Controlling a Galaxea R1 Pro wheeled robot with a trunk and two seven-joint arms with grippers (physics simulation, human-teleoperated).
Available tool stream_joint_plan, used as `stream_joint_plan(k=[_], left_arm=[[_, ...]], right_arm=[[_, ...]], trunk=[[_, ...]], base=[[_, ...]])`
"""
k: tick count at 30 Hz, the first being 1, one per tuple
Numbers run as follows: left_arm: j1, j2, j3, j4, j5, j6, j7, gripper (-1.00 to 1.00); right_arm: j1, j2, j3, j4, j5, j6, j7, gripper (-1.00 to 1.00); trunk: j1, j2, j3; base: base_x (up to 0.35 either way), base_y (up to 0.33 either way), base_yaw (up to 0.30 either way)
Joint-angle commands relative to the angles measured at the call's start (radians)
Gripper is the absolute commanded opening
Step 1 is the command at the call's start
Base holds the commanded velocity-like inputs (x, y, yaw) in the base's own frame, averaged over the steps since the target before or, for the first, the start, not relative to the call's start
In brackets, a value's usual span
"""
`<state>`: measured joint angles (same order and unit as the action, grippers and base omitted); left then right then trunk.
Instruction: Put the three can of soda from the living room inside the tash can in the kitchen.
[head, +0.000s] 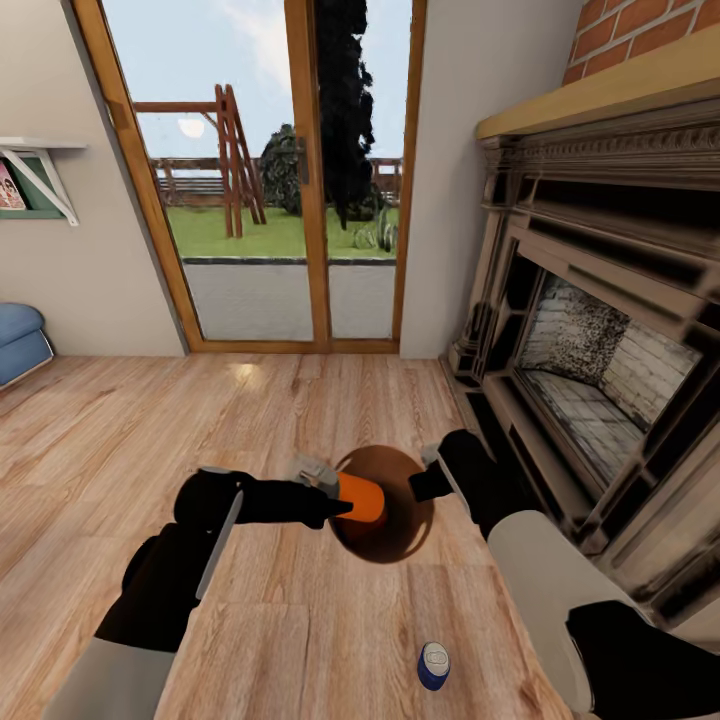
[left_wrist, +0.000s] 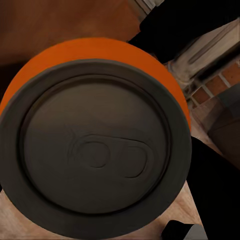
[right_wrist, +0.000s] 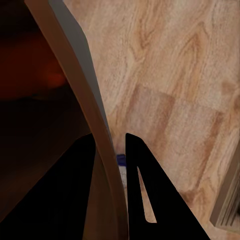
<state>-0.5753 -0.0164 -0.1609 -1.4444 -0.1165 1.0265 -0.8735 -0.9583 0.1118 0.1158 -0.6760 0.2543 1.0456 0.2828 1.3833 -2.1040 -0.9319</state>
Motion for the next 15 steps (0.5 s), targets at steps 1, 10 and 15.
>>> stream_joint_plan(k=[1,10,15], left_arm=[[0.0,0.0,-0.004,0.001,0.0,0.0,0.002,-1.0],[-0.002,-0.004,-0.037,0.109,0.0,-0.032,0.104,-1.0],[-0.004,-0.013,-0.044,0.163,0.001,-0.051,0.153,-1.0]], right_arm=[[0.0,0.002,-0.001,0.0,-0.017,0.002,0.002,-1.0],[0.0,0.02,0.001,0.0,-0.018,0.002,0.002,-1.0],[0.0,0.023,0.001,0.0,-0.017,0.002,0.002,-1.0]], trunk=[[0.0,0.0,0.0],[0.0,0.0,0.0],[0.0,0.0,0.0]], base=[[0.0,0.0,0.0],[0.0,0.0,0.0],[0.0,0.0,0.0]])
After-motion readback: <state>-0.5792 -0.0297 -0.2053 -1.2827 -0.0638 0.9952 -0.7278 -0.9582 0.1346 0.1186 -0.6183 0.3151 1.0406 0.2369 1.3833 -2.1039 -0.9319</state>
